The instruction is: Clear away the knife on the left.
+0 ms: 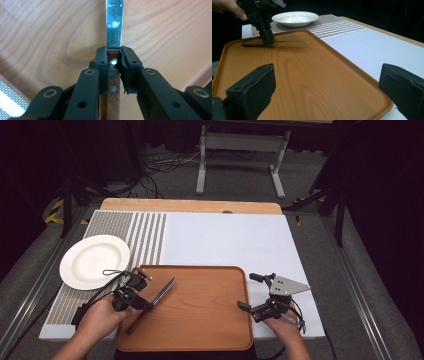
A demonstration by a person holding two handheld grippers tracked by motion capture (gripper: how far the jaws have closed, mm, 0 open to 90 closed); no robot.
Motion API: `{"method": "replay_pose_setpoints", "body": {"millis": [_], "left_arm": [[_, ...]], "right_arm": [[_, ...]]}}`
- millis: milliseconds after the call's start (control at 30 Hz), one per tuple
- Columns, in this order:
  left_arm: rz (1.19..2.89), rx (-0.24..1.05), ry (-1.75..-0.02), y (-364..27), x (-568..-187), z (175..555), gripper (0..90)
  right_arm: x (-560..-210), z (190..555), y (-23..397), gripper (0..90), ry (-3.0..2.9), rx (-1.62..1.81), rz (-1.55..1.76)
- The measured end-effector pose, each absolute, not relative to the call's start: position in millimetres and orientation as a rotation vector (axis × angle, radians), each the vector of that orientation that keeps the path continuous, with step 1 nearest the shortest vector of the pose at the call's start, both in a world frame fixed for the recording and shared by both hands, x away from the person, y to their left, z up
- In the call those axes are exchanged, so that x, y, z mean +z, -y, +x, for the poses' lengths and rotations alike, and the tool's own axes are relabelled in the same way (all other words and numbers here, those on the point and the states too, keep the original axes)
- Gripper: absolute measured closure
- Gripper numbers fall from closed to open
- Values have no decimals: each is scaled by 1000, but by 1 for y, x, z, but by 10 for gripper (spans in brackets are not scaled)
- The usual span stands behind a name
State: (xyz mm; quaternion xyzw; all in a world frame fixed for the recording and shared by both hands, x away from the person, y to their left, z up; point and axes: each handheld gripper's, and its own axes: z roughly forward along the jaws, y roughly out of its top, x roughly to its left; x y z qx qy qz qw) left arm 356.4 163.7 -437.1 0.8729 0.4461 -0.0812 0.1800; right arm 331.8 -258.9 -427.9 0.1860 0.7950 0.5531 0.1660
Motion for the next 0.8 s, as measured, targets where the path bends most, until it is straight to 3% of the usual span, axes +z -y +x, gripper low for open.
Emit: {"method": "replay_pose_setpoints", "body": {"millis": [733,800], "left_arm": [[2447,-267,-1308,-165,-443,361,767],[2434,-259,-1297,-165,-442,360,698]], "right_arm": [[-428,332,259,16,-2268,1579,533],[-428,332,259,17,-2268,1579,532]]}}
